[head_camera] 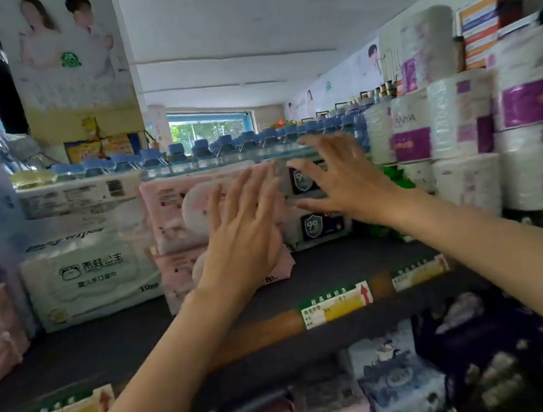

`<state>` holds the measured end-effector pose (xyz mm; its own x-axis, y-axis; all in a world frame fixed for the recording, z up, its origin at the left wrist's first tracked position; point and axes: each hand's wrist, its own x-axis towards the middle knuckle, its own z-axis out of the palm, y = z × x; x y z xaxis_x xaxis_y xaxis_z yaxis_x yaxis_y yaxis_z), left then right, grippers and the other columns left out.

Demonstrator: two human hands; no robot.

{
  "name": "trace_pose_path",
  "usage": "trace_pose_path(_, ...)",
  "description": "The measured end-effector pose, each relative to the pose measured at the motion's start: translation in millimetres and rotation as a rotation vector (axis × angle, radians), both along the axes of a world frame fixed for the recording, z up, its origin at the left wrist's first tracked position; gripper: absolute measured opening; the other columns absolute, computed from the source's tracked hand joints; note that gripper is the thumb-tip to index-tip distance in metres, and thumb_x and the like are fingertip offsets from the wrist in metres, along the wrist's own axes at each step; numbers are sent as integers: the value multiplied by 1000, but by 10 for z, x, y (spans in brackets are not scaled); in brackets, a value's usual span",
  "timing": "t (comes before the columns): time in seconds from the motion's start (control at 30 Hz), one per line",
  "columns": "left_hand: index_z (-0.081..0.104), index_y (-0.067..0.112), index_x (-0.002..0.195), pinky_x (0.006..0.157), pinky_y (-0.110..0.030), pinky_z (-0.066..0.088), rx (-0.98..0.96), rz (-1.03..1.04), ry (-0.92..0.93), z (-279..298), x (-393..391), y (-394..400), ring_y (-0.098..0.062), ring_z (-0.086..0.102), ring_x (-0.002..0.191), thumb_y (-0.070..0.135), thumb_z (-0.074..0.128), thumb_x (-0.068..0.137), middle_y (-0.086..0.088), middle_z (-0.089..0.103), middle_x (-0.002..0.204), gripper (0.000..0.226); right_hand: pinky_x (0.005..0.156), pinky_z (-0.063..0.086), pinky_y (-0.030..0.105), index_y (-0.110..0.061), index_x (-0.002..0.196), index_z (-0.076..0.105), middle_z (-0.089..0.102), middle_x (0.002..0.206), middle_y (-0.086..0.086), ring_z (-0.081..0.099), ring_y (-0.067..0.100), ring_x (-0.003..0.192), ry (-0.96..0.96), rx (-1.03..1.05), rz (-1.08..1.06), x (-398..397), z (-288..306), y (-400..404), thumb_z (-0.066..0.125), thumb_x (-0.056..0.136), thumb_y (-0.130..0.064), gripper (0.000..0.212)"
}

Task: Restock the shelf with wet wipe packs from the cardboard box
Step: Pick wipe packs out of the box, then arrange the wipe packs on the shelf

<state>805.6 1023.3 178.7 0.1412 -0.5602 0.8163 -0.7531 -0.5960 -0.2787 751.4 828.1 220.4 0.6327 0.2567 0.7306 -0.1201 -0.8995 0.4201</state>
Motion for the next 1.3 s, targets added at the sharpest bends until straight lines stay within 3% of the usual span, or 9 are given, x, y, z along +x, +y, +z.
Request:
trace_pose_path(0.07,49,11,125,107,-54,31,17,-177,2,-68,-352,-397,-26,44,129,20,41,74,-9,51,137,52,104,29,56,-11,120,55,42,136,20,34,34,124,-17,59,-148,-477,-167,-277,57,84,-46,50)
trace_pose_path(0.27,52,13,121,103,-51,33,260,-623,102,-494,-1813,-1713,-32,53,115,25,40,77,-9,54,129,47,99,34,50,-8,114,58,52,124,20,45,38,118,211,202,-725,-2928,-1003,-831,60,85,-26,34)
trace_pose_path(0.43,50,12,122,96,-40,41,802,-1009,104,-1197,-3582,-2378,-30,56,114,25,41,88,-10,58,123,37,102,28,48,-17,135,37,41,132,10,44,32,121,620,980,-1428,-5525,-1969,-604,46,94,-39,48)
trace_pose_path(0.6,50,16,126,95,-36,44,1124,-1289,11,-2062,-5275,-2388,-26,56,114,19,44,90,-6,57,125,36,94,37,28,-9,128,47,50,134,9,49,26,120,799,1445,-1658,-7469,-2962,297,49,94,-26,38)
trace_pose_path(0.67,50,17,125,94,-37,45,1225,-1359,-19,-2452,-5857,-2382,-26,56,115,19,44,89,-6,57,125,36,86,46,28,-11,120,53,56,126,11,56,28,110,742,1555,-1699,-7967,-3202,613,54,91,-31,36)
trace_pose_path(0.77,52,17,121,92,-40,46,1373,-1448,32,-3002,-6637,-2331,-26,58,112,18,44,89,-5,58,122,33,73,41,30,-12,104,59,61,105,10,60,27,95,724,1650,-1705,-8507,-3644,969,51,92,-29,22)
trace_pose_path(1.0,54,13,116,91,-38,45,1718,-1391,106,-4245,-7719,-1975,-26,56,111,15,47,88,-8,59,121,30,100,36,32,-12,143,30,34,145,13,41,28,130,813,1825,-1549,-9108,-4954,1285,45,96,-15,50)
trace_pose_path(1.2,52,10,120,94,-39,45,1931,-1169,228,-4959,-7898,-1851,-26,55,109,11,44,89,-12,56,124,32,108,33,42,-27,149,14,3,159,-2,17,28,142,917,1726,-1389,-9149,-5706,1265,41,95,-3,65)
trace_pose_path(1.3,53,7,123,96,-35,44,1957,-1112,293,-5113,-7976,-1847,-26,55,113,8,44,90,-12,56,126,34,114,17,43,-30,150,8,1,159,-6,7,21,146,922,1619,-1339,-9093,-5937,1244,42,94,-2,71)
